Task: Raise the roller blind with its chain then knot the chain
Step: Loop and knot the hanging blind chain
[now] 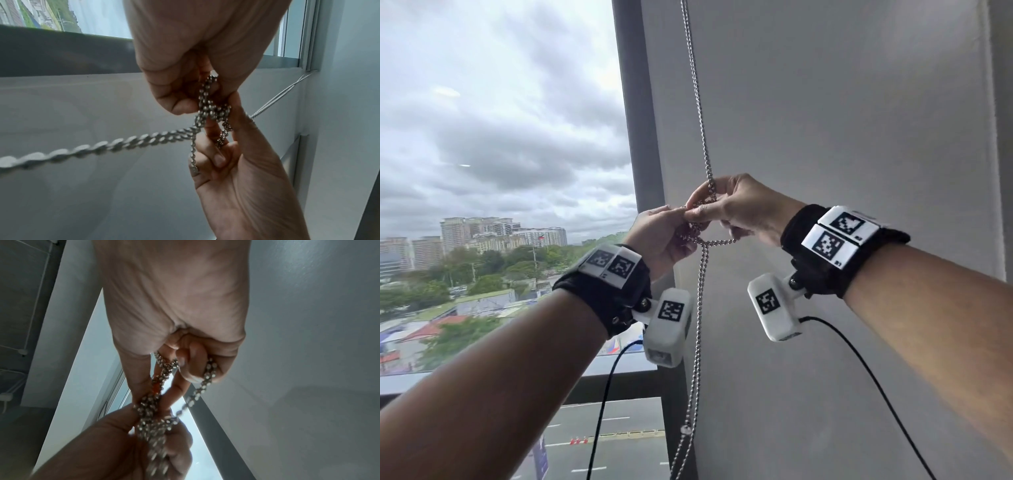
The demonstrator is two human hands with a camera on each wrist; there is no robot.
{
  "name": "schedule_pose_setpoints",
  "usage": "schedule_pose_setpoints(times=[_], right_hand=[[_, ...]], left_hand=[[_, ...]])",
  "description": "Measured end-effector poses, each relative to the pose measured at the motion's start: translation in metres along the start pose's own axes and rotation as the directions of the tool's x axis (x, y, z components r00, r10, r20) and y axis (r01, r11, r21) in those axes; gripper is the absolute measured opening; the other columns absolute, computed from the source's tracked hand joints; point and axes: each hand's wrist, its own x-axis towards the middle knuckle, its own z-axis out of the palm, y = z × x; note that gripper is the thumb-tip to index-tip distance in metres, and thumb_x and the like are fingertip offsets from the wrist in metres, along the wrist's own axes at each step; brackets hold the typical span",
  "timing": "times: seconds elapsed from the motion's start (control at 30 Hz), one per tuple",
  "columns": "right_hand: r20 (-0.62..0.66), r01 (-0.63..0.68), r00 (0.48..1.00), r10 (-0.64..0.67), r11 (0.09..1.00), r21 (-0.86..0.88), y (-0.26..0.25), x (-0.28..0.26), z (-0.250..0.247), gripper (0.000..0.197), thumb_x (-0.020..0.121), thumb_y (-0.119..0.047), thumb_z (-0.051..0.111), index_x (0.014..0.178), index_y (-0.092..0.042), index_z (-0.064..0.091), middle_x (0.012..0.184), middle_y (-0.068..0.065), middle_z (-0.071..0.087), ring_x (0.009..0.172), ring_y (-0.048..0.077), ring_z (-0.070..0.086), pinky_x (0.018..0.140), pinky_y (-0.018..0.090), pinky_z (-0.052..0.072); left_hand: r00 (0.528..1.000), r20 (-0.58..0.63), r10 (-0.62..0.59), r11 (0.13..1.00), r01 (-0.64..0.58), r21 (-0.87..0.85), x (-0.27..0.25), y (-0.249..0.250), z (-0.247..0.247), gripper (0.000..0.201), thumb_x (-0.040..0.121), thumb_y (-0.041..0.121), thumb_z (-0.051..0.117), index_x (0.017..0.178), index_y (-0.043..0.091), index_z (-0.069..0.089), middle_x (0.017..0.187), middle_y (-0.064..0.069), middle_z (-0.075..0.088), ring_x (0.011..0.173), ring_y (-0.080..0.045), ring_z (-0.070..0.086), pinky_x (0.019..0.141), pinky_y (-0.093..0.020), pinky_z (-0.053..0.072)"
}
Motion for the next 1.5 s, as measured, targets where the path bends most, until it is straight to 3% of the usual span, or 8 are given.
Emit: schedule_pose_setpoints(times=[0.3,0.47,0.57,0.63,0.87,1.07,1.3,1.5], right_hand=[[-0.052,-0.037,0.998,0.036,0.999,-0.025,0.002,-0.001,0.000,0.024,0.082,-0.007,0.058,0.088,-0.025,0.071,0.055,-0.011,0.053,0.047,0.009,0.036,0.042,0.018,0.029],[-0.041,-0.062,0.997,0.061,0.998,-0.017,0.008,0.000,-0.007,0.025,0.081,-0.005,0.054,0.091,-0.022,0.070,0.061,-0.006,0.050,0.041,0.008,0.034,0.043,0.020,0.027],[-0.031,-0.066,0.997,0.066,0.998,-0.015,0.007,0.001,-0.007,0.026,0.081,-0.004,0.054,0.089,-0.022,0.070,0.060,-0.005,0.051,0.041,0.009,0.034,0.044,0.020,0.026],[-0.052,-0.072,0.996,0.070,0.997,-0.031,0.008,0.001,-0.008,0.025,0.081,-0.004,0.053,0.085,-0.023,0.069,0.060,-0.005,0.051,0.042,0.010,0.034,0.044,0.020,0.026],[-0.044,-0.105,0.994,0.104,0.994,-0.030,0.014,0.001,-0.017,0.021,0.085,-0.008,0.054,0.083,-0.023,0.069,0.055,-0.010,0.051,0.040,0.008,0.035,0.042,0.019,0.026],[-0.045,-0.110,0.993,0.111,0.994,0.026,0.017,-0.003,-0.020,0.021,0.086,-0.006,0.054,0.088,-0.019,0.070,0.057,-0.009,0.050,0.039,0.008,0.032,0.045,0.022,0.026],[0.001,-0.130,0.991,0.134,0.959,0.251,0.030,-0.008,-0.015,0.008,0.086,-0.007,0.063,0.090,-0.011,0.069,0.064,-0.002,0.046,0.047,0.010,0.037,0.045,0.022,0.038],[0.082,-0.101,0.993,0.079,0.944,0.313,0.027,-0.007,-0.007,0.011,0.093,-0.010,0.055,0.086,-0.009,0.063,0.063,0.001,0.051,0.051,0.014,0.037,0.045,0.026,0.029]], left_hand=[[0.994,-0.092,0.061,0.984,-0.044,0.171,0.001,0.023,-0.017,0.023,0.077,0.000,0.064,0.063,0.011,0.048,0.044,0.002,0.033,0.034,-0.012,0.032,0.037,-0.018,0.030],[0.946,-0.147,0.288,0.724,-0.115,0.680,0.001,0.032,-0.035,0.031,0.072,0.026,0.077,0.061,0.007,0.056,0.049,0.001,0.041,0.042,-0.010,0.038,0.047,-0.022,0.037],[0.979,-0.171,0.109,0.936,-0.043,0.350,0.000,0.027,-0.038,0.022,0.078,0.024,0.074,0.075,0.010,0.057,0.057,-0.001,0.035,0.048,-0.016,0.041,0.061,-0.034,0.054],[0.985,-0.168,0.036,0.973,0.003,0.230,0.001,0.025,-0.039,0.024,0.077,0.019,0.075,0.072,0.014,0.052,0.058,0.001,0.027,0.041,-0.013,0.031,0.043,-0.023,0.044],[0.960,-0.186,0.208,0.620,0.017,0.785,0.005,0.019,-0.058,0.038,0.067,0.031,0.080,0.053,0.010,0.053,0.053,-0.005,0.041,0.045,-0.015,0.032,0.050,-0.025,0.030],[0.952,-0.304,0.023,0.675,0.209,0.707,0.004,0.014,-0.064,0.041,0.069,0.037,0.077,0.059,0.014,0.045,0.056,-0.003,0.038,0.044,-0.017,0.036,0.047,-0.023,0.041],[0.946,0.034,-0.323,0.870,0.283,0.404,-0.004,0.004,-0.051,0.001,0.087,0.009,0.048,0.086,0.009,0.048,0.073,-0.012,0.059,0.078,-0.030,0.062,0.084,-0.040,0.049],[0.889,0.322,-0.326,0.936,0.255,0.245,-0.014,-0.008,-0.017,0.036,0.075,0.017,0.066,0.107,0.008,0.053,0.072,-0.010,0.056,0.086,-0.039,0.065,0.098,-0.054,0.046]])
